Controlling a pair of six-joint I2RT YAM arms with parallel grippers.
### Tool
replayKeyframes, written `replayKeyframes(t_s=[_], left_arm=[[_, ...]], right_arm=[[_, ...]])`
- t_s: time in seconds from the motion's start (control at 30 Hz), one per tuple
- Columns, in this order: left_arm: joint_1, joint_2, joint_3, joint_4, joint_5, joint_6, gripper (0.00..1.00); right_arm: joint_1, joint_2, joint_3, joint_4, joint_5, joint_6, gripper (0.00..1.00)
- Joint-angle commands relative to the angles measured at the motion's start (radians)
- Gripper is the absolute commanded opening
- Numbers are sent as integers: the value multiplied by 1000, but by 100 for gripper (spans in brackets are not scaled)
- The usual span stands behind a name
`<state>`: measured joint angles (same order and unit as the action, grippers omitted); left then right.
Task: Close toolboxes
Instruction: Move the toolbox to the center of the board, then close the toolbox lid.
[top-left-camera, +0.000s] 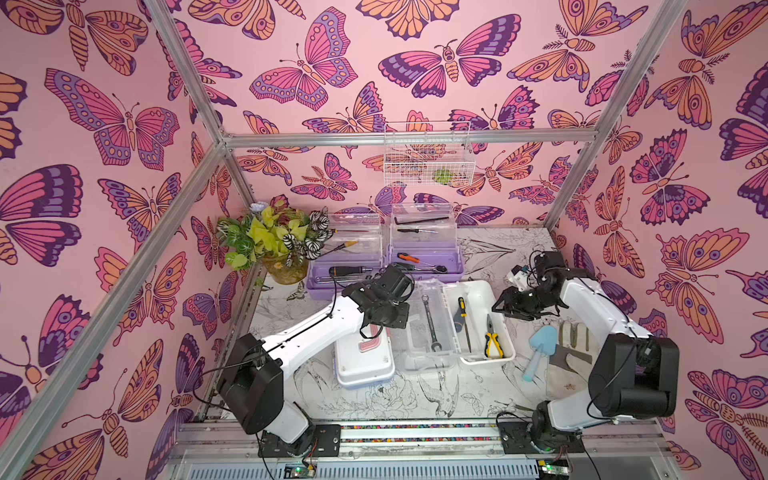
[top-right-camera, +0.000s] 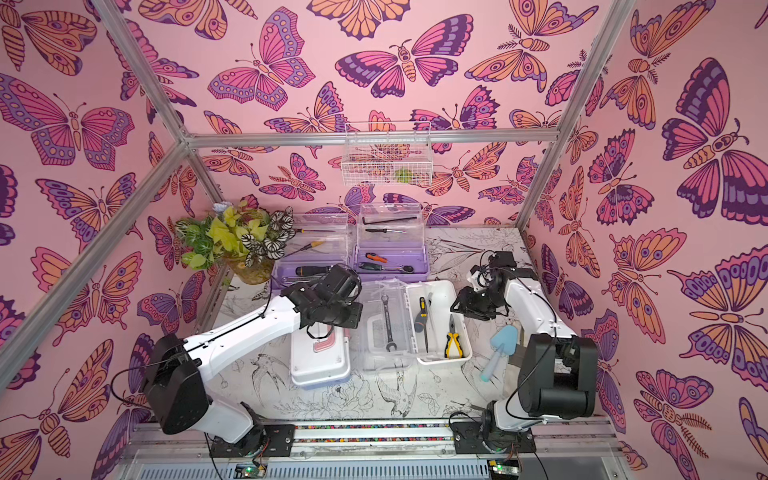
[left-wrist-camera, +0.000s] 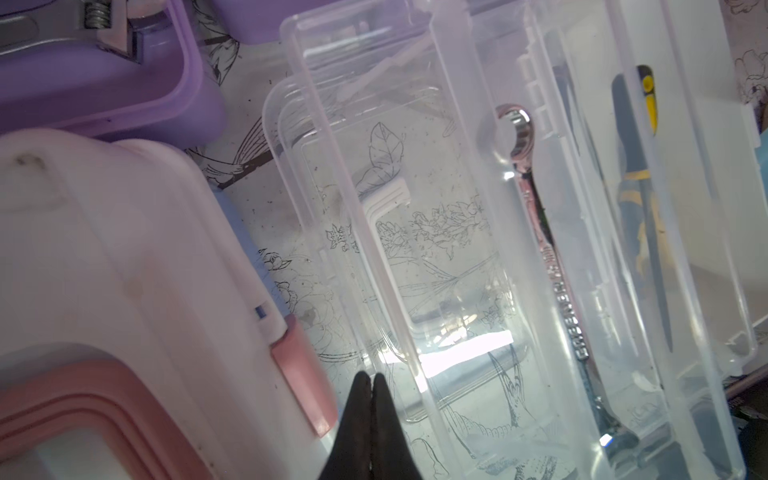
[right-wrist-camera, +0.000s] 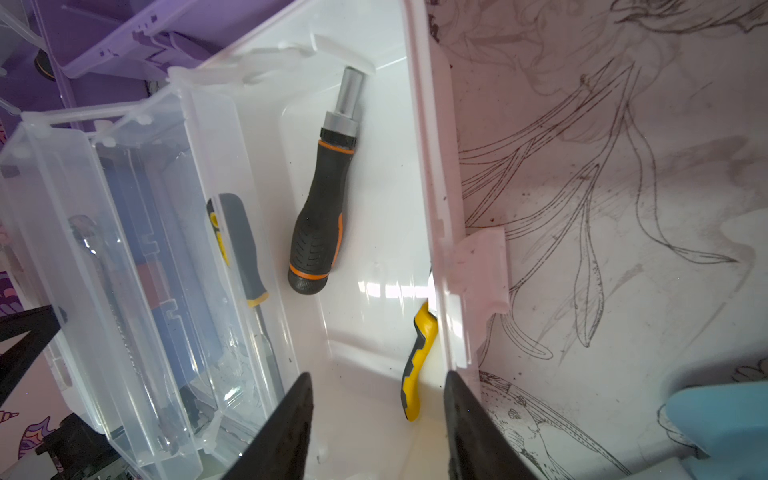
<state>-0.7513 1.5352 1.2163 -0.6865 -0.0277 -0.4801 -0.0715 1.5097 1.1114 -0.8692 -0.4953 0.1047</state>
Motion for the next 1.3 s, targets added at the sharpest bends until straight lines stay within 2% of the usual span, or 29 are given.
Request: replayKeyframes(t_s=[0.0, 0.13, 0.33, 0.57, 0.63, 0.7, 0.77, 0.8, 1.0, 1.27], left_arm=[[12, 15, -2, -101, -17, 34, 0], [45, 69, 35, -216, -9, 99, 0], [94, 110, 58, -354, -56, 191, 0], [178, 53, 55, -394, -89, 242, 0], [179, 33, 71, -369, -48, 218, 11], [175, 13, 64, -300, 66, 192, 22], [170, -8, 31, -220, 161, 156, 39], [168, -23, 7, -174, 198, 136, 44], [175, -54, -125, 47, 336, 44, 53], [163, 85, -102, 98, 346, 25, 54]], right_arm=[[-1, -13, -4, 10, -2, -2, 52], [-1, -7, -15, 21, 7, -4, 52], [-2, -9, -27, 40, 11, 21, 52], [-1, -20, -44, 70, 7, 55, 52], [-2, -20, -47, 76, 6, 63, 53], [-2, -20, -49, 79, 1, 62, 53], [-2, -23, -51, 78, -9, 57, 54], [-5, -26, -54, 80, -14, 56, 54], [-14, -30, -58, 87, -20, 59, 54], [-14, -28, -58, 87, -16, 51, 53]])
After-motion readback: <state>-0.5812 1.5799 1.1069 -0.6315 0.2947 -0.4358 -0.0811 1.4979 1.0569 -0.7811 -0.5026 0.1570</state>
